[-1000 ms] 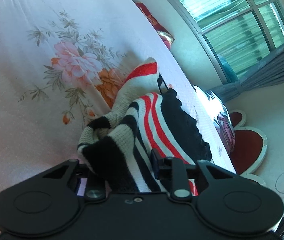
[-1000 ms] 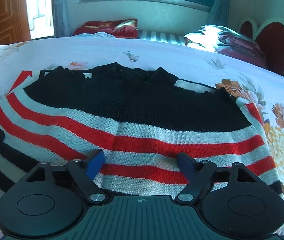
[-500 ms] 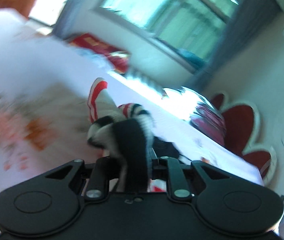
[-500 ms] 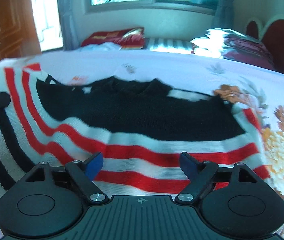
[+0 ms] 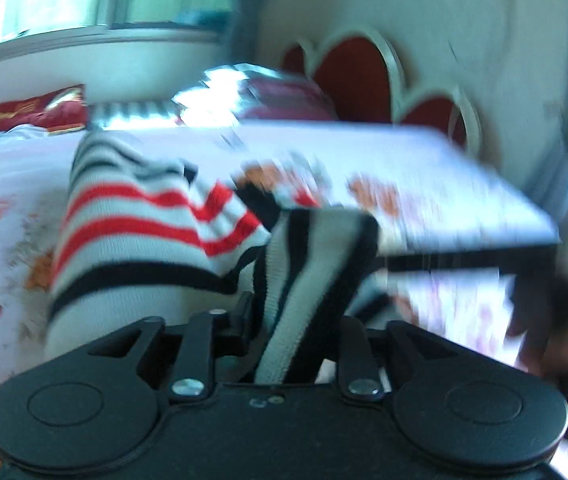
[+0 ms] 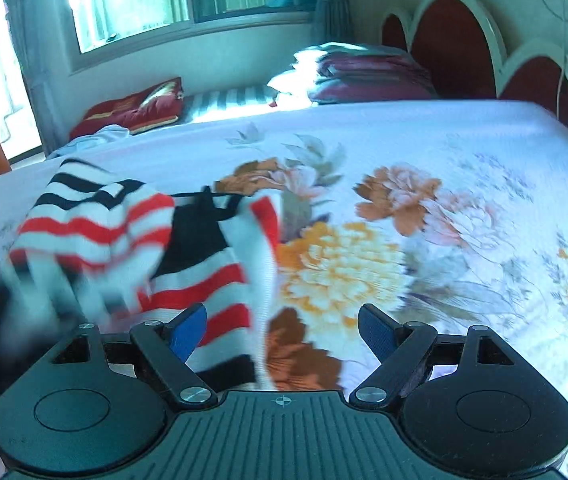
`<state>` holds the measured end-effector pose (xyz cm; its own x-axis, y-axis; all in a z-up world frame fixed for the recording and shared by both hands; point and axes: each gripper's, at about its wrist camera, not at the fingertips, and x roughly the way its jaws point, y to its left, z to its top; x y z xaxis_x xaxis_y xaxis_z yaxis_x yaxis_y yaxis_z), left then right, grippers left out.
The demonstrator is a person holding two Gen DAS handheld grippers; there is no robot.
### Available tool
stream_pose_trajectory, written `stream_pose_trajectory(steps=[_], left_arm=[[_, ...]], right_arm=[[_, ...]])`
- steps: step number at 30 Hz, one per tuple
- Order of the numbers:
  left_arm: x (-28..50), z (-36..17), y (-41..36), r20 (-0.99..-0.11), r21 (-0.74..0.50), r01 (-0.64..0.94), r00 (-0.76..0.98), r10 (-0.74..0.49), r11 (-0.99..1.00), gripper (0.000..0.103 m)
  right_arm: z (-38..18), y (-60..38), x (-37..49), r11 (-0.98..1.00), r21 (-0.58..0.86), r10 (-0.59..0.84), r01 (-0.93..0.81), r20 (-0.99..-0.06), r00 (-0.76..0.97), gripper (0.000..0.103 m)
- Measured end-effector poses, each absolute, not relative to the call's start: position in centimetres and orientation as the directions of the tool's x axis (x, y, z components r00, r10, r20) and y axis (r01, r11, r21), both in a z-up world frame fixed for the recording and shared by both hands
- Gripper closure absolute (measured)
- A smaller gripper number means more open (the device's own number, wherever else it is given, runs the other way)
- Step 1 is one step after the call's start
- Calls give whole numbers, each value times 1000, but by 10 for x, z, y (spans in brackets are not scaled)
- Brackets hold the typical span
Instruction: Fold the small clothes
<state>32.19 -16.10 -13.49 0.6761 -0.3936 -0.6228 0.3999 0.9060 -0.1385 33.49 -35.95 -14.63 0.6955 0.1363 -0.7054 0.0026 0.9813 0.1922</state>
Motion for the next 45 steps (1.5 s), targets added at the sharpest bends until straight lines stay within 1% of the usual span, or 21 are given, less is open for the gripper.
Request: stream_pose_trajectory(steps=[3,5,7,9,14,15,16,18,20,22,24,27,29,30,31,32,36,38,39,41,45], left_arm=[[311,-135,-161,-624,-81,427,683,-380,901,68],[302,-129,-161,-625,-87,448,671,-399,890,52],[287,-124,-158,-625,-96,476,655,-425,874,48],[272,-118,-153,-627,-83,491,650,-429,867,48],[251,-105,-112,-596,-108,378,715,-364,920,48],[250,-102,-104,-594,-112,340,731,-337,934,48],[252,-100,-95,-592,-117,301,744,-309,947,48],[258,-98,-76,-596,-126,225,762,-255,966,48],[261,-98,-62,-597,-137,154,775,-206,979,48],[266,-98,-53,-598,-157,106,781,-180,982,48],[273,-99,-49,-600,-182,78,781,-173,980,48],[279,-100,-53,-597,-199,82,780,-187,977,48],[284,-102,-56,-600,-216,89,773,-205,972,48],[286,-104,-57,-603,-224,91,770,-211,970,48],[287,-107,-58,-602,-230,93,768,-217,969,48],[287,-108,-59,-602,-232,96,767,-221,968,48],[292,-113,-62,-604,-233,101,764,-225,967,47],[293,-113,-62,-604,-233,95,766,-221,968,45],[294,-113,-61,-605,-235,93,765,-221,968,45],[296,-113,-61,-604,-234,93,766,-219,968,44],[298,-110,-66,-603,-225,102,767,-220,969,45]], right_arm=[[-138,-368,335,952,304,231,-16,-687,689,21],[-133,-365,339,925,375,308,-52,-665,680,21],[-132,-357,348,889,449,397,-90,-656,642,21],[-136,-346,359,856,505,464,-109,-658,593,21],[-155,-322,379,839,535,502,-98,-692,519,21],[-157,-319,380,840,533,501,-101,-690,522,28],[-157,-316,382,841,531,502,-106,-691,521,48],[-159,-313,385,847,520,493,-107,-696,522,52],[-158,-313,385,849,515,492,-115,-695,524,59],[-156,-315,383,851,512,489,-118,-690,534,78],[-150,-316,379,852,506,491,-137,-679,547,85],[-139,-310,374,862,472,486,-185,-666,566,85],[-137,-311,373,854,487,500,-185,-664,556,84],[-139,-314,373,842,511,514,-172,-665,541,81],[-145,-316,373,831,533,529,-160,-669,522,75],[-149,-318,373,828,541,531,-146,-677,510,73],[-163,-326,373,801,592,555,-95,-672,490,72],[-163,-324,374,786,610,575,-102,-659,485,72],[-162,-322,375,789,604,574,-113,-659,486,82],[-156,-317,373,795,592,571,-135,-653,498,84],[-130,-314,361,856,478,489,-197,-625,608,85]])
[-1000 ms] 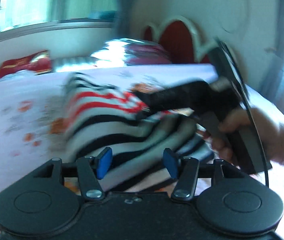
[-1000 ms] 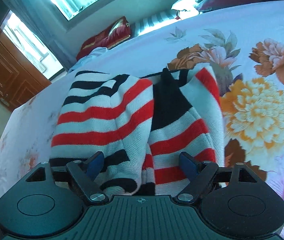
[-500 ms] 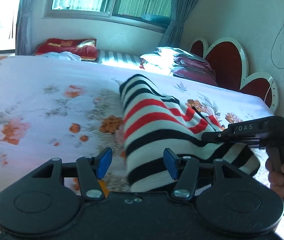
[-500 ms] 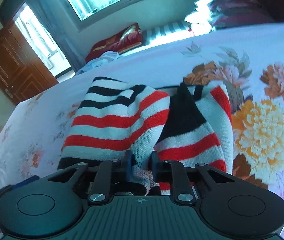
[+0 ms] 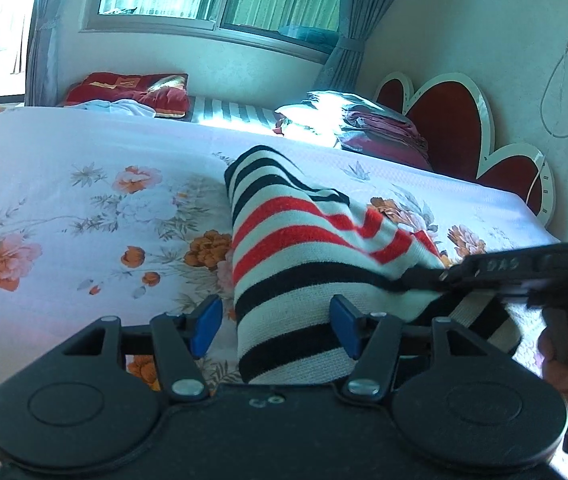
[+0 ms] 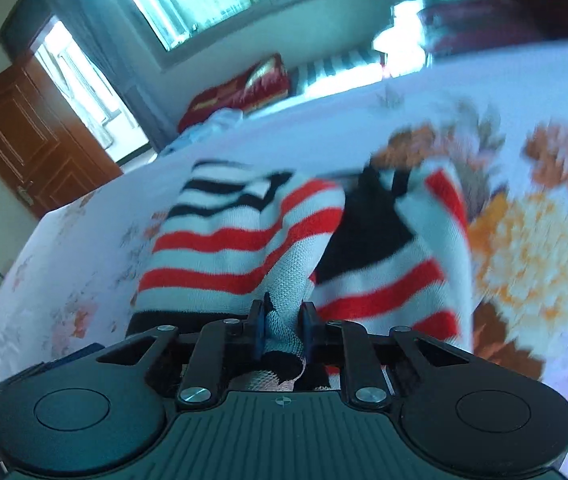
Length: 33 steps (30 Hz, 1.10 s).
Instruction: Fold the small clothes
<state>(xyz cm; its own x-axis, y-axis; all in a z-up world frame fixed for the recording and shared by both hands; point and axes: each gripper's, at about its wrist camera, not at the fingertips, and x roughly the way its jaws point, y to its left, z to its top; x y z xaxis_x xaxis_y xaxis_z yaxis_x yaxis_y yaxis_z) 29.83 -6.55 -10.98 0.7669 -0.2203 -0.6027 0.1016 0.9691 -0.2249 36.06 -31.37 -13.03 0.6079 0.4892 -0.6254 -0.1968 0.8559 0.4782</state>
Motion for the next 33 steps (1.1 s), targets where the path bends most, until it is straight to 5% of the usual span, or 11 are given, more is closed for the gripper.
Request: stream_pose_trajectory(steps=[7,9,16,17,19,20,25,33], left_arm=[[305,-108,-88,-594,-219,170,758,-270,961,46],[307,-113,-94,-603,-221,183,746,-281,958,46],[311,-128,-96,-633,-229,201,713,-302,953,42],[312,-128,-95,-635,-230,204,709,-306,952,42],[312,-128,-96,-636,-227,210,707,-308,951,42],[312,-128,-97,-637,-227,211,707,-309,951,42],[311,-130,-98,-631,-229,223,708,-319,948,42],[314,-131,-101,-639,-219,256,692,-337,942,41]], right_arm=[[-109,-342,339,933,307,340,-187,-585,736,86],[-122,-345,331,954,251,289,-166,-611,737,94],[-148,-356,326,941,327,290,-83,-658,695,93],[-145,-360,326,932,356,305,-73,-658,688,91],[-140,-368,322,915,401,325,-48,-660,677,55],[-137,-371,318,908,418,332,-42,-654,680,49],[-136,-376,294,895,445,361,-42,-664,655,48],[-147,-358,277,932,357,310,-56,-708,634,96]])
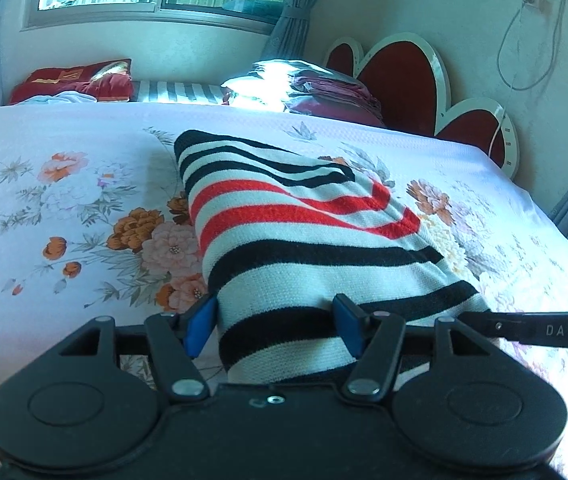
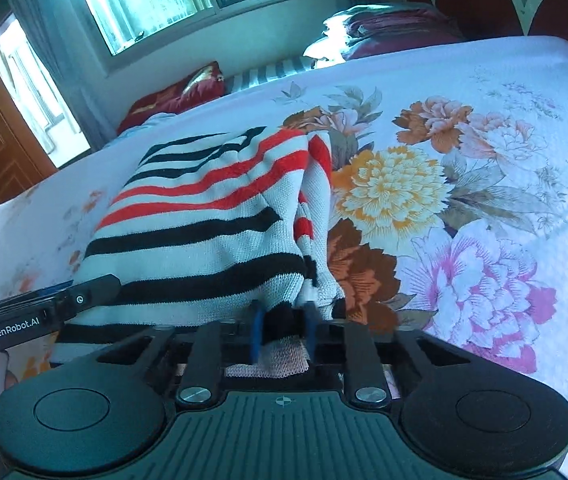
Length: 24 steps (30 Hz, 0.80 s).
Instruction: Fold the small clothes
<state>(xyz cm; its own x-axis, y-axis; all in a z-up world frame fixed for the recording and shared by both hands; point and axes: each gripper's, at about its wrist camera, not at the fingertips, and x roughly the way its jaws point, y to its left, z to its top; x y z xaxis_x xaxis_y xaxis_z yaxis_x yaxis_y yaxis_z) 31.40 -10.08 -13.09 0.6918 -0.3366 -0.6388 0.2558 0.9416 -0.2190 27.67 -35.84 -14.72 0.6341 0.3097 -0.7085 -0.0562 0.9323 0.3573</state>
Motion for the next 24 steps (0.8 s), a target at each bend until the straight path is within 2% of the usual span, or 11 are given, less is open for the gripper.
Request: stream_pose_trajectory(steps=[4,6,9,11,13,18,24], left_arm=[[314,-130,-106,-636,-220,274,687,-351,936,41],[313,-131,-111,-639,-199,280,690,-341,939,41],[314,-131,-107,-648,-196,273,685,-334,942,38],[317,-129,-101,-660,-227,257,669,-343,939,36],[320,-125,-94,-666,-248,232,664,-339,941,35],[337,-106,-78,-625,-301,159,711,-321,940,37],[387,-111,-70,-645,-333,64,713,-277,941,37]], right_arm=[[-133,-353,269,970,227,225,-85,-710,667,98],[-148,-355,273,968,243,230,-65,-751,619,98],[-147,-358,274,958,280,257,-62,-742,619,97],[-138,-365,279,943,329,290,-56,-724,626,83],[-126,-370,287,933,357,299,-50,-688,661,50],[-120,-374,340,916,400,312,-28,-668,676,50],[-143,-369,406,884,468,351,20,-690,634,50]])
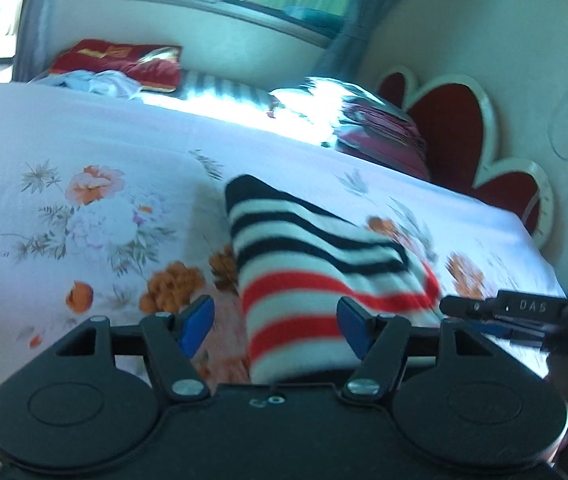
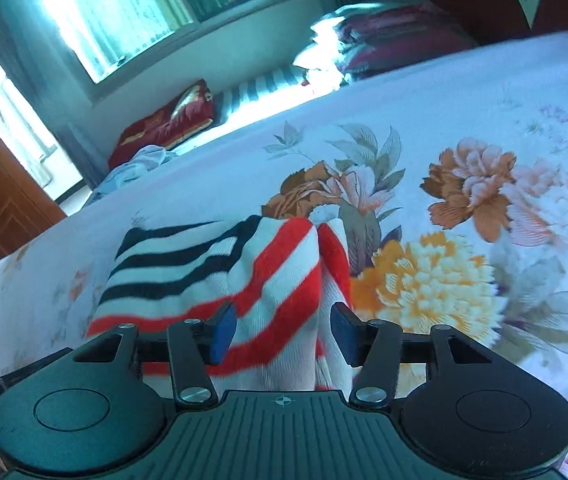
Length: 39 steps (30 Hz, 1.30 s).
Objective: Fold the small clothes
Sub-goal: 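Press the folded bundle flat with the right gripper and release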
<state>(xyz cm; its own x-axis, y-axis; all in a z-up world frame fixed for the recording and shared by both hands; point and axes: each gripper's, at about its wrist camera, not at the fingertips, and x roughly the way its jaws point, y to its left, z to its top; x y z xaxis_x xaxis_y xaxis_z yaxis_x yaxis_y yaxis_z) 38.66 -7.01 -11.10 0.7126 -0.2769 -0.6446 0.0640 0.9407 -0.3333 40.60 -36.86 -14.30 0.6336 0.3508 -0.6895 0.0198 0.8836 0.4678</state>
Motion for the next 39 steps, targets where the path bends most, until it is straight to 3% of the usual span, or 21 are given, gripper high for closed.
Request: stream_pose_trajectory(steps=[2,4,7,9,12,14,21,27,35,39], left_arm=[[401,-116,-69,-650,-354,41,708,-277,934,37],[412,-123,-69,-656,-365,29,702,-279,931,37],[425,-130,-73,-661,-371,31,693,-287,928,39],[430,-135,-77,-667,-384,29,683,-298,923,39],[434,-141,-82,-673,-398,30,670,-314,917,37],[435,-148,-87,-688,-384,28,658,-306,923,35],[434,-143,-84,-689,-369,23,664,-290,929,36],[455,-138,-88,-698,-356,-15,669,-255,934,37],[466,-145,-96,-744,-299,-36,635,-209,953,35],[465,-146,-98,-747,-280,-30,635,-198,959,35]], right_arm=[[-151,-369,419,871,491,363,36,-690,626,51],[-159,-372,429,852,520,380,56,-689,617,71],[-160,-374,431,848,528,379,55,-675,633,89],[-153,-371,426,868,496,360,23,-661,658,94],[-141,-369,406,909,417,284,2,-623,729,95],[-159,-365,408,938,348,251,7,-692,677,95],[-143,-373,409,931,363,234,28,-655,719,88],[-122,-342,432,960,275,220,-52,-628,747,88],[-169,-321,455,995,88,100,-54,-712,695,89],[-177,-320,456,997,49,74,-55,-704,706,89]])
